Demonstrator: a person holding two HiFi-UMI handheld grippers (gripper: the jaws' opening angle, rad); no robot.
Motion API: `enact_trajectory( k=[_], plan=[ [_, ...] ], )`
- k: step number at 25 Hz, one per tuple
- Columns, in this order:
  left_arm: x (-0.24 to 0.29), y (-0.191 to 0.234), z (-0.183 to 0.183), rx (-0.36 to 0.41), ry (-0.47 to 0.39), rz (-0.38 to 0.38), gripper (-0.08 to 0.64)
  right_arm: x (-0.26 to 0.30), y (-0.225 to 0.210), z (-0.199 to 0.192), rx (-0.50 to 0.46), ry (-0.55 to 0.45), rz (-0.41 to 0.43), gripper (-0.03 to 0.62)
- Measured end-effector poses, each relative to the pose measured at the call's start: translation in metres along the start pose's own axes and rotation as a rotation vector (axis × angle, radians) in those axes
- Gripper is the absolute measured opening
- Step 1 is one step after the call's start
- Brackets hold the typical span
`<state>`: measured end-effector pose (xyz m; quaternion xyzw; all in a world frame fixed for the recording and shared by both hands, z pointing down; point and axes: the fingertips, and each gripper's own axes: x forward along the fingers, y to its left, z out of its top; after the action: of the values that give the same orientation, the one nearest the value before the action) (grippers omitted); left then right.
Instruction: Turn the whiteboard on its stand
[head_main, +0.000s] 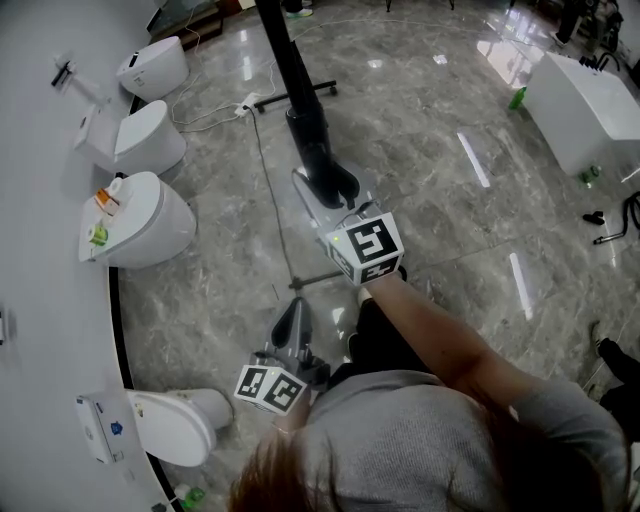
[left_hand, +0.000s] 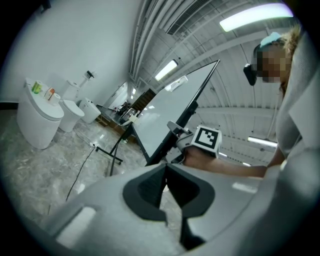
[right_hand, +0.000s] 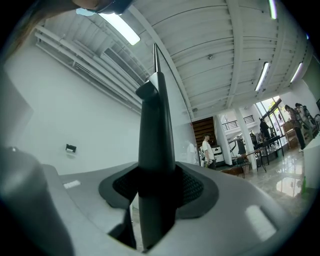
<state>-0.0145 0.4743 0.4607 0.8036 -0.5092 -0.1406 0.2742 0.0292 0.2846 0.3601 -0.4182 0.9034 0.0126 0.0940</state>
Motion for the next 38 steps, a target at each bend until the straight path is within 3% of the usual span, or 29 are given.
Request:
enact_trajectory(
  k=[20,32,38],
  plan=[
    [-0.039,-0.029,-0.013,0.020,-0.035,0.014,0.002,-0.057,0.024,0.006,0.002,0.020,0.013,0.178],
    [-0.073,-0.067,-0.050,-0.009,-0.044,0.034,0.002,-0.096,0.050,0.010,-0.008,0.026,0.054,0.187],
    [-0.080,-0.079,-0.049,0.001,-0.061,0.041,0.002,-0.098,0.053,0.009,-0.012,0.085,0.074,0.195]
  ],
)
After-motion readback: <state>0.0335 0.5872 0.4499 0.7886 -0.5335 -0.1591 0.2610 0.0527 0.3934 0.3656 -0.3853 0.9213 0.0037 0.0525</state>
